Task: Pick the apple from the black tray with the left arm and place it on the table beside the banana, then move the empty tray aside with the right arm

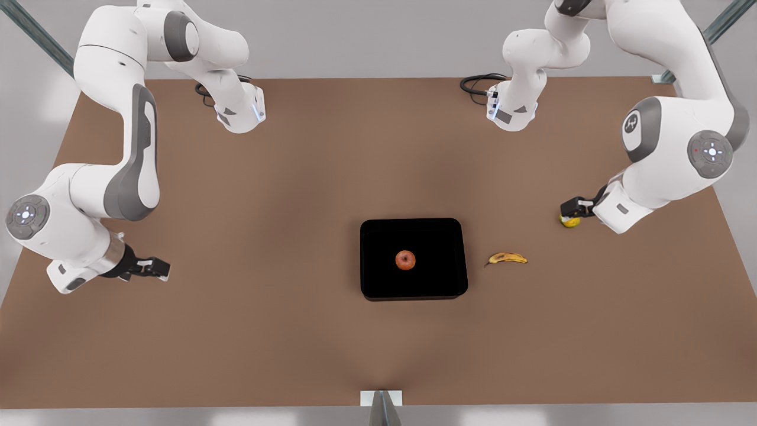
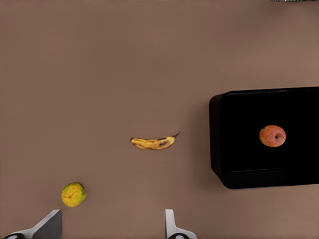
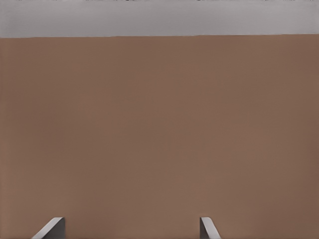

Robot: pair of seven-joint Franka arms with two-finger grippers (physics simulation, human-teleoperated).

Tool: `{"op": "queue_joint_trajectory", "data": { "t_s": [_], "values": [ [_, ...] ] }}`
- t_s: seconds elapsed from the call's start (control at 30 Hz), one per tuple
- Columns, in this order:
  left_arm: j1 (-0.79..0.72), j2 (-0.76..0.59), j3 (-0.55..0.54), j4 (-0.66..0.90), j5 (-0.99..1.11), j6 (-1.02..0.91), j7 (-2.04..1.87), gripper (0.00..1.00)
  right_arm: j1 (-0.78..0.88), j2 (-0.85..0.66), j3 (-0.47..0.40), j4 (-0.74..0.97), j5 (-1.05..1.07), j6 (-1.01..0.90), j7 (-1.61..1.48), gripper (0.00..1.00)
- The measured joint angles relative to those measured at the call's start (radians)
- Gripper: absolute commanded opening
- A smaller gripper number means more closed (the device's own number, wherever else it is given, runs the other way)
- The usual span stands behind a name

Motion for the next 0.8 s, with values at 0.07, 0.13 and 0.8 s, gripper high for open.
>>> {"op": "queue_joint_trajectory", "data": {
  "t_s": [0.07, 0.13, 0.8],
  "values": [
    [-0.005, 0.0, 0.0, 0.001, 0.003, 0.006, -0.004, 1.0, 0.001, 0.0, 0.0, 0.0, 0.001, 0.007, -0.003, 1.0],
    [-0.013, 0.012, 0.003, -0.003, -0.007, 0.014, -0.008, 1.0, 0.0, 0.02, 0.001, 0.0, 0.0, 0.013, -0.006, 1.0],
    [-0.595, 0.523, -0.049, 0.097, 0.111, 0.453, -0.561, 1.0, -0.005, 0.011, -0.008, 0.018, -0.006, -0.027, -0.024, 1.0]
  ]
}}
